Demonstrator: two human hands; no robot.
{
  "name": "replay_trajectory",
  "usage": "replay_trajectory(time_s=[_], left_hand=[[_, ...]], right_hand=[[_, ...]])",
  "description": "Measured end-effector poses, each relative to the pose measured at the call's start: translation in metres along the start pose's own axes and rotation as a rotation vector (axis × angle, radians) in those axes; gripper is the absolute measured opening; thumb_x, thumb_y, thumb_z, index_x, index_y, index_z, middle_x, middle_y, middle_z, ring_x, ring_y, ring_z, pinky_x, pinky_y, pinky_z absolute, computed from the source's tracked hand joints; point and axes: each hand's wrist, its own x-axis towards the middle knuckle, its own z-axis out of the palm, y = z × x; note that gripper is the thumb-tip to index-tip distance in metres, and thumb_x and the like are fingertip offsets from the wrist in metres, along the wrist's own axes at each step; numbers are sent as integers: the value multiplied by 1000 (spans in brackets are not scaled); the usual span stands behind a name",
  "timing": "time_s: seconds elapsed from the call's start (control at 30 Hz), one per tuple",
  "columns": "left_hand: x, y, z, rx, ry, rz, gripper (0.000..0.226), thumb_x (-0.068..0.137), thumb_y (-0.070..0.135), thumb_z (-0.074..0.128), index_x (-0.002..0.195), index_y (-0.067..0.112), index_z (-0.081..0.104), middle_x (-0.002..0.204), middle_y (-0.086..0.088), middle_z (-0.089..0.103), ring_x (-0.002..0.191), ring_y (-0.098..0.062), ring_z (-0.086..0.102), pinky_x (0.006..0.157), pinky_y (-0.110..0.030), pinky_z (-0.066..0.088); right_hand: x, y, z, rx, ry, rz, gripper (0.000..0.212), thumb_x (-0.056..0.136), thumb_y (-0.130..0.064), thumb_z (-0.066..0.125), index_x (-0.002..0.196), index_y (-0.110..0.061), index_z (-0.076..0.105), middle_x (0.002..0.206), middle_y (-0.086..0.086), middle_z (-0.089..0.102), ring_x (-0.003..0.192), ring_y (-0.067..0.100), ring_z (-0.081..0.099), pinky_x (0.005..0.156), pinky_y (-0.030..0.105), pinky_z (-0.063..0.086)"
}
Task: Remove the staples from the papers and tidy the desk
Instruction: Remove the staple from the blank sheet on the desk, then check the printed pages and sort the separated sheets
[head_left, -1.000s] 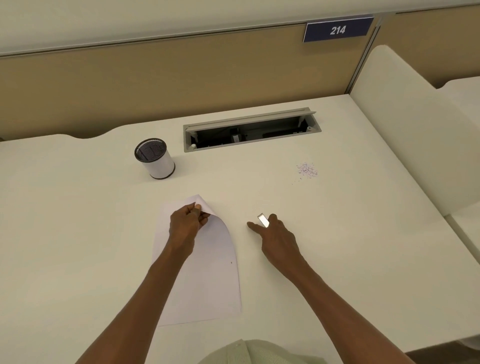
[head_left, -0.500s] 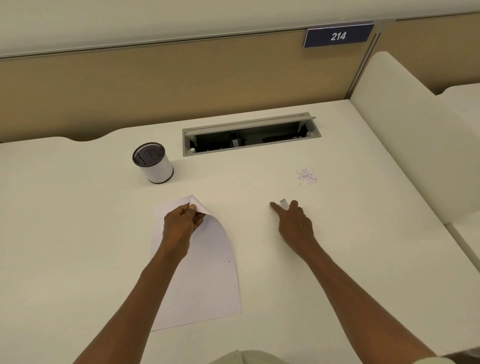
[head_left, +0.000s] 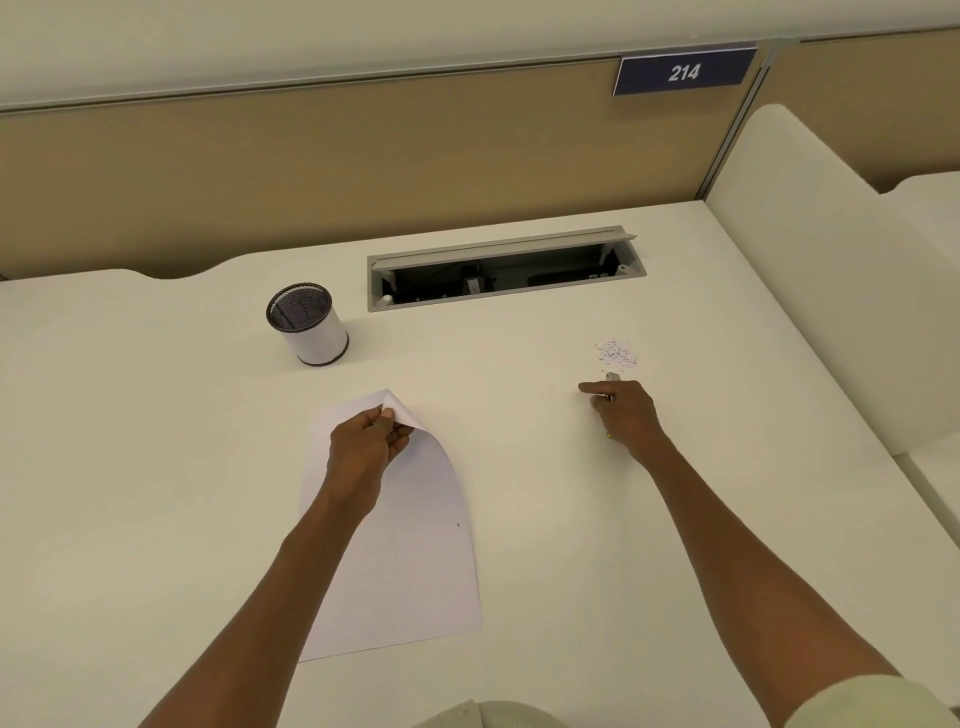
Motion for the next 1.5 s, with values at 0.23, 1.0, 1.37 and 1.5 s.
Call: replay_trajectory(time_s=[0.23,1.0,1.37,1.5], left_hand=[[-2,3,-3,-10,3,-3,16,104,10,52,103,8,68,98,-8,71,91,-19,69,82,-29,54],[11,2,-3,-58,27,-11,13,96,12,67,102,3,74,99,-15,74,92,-24,73,89,-35,58],[9,0,-5,-70,38,-42,10,95,13,67,98,9,75,97,-14,77,91,-24,75,89,-35,58],[6,1,-4,-59,24,-37,10,96,13,67,98,9,76,95,-12,77,89,-22,75,89,-35,58]], right_hand=[[0,-1,4,125,169,25,8,83,-12,64,82,-9,71,77,7,67,110,3,57,67,28,43],[51,-107,112,-203,203,-135,19,81,-20,70,84,-3,62,84,13,65,76,28,60,59,29,39],[49,-117,153,-230,220,-206,28,87,-20,67,107,-3,58,105,13,57,100,28,54,78,34,45],[47,-116,154,-222,226,-222,37,87,-28,69,111,-3,56,105,13,56,99,28,52,81,36,46]])
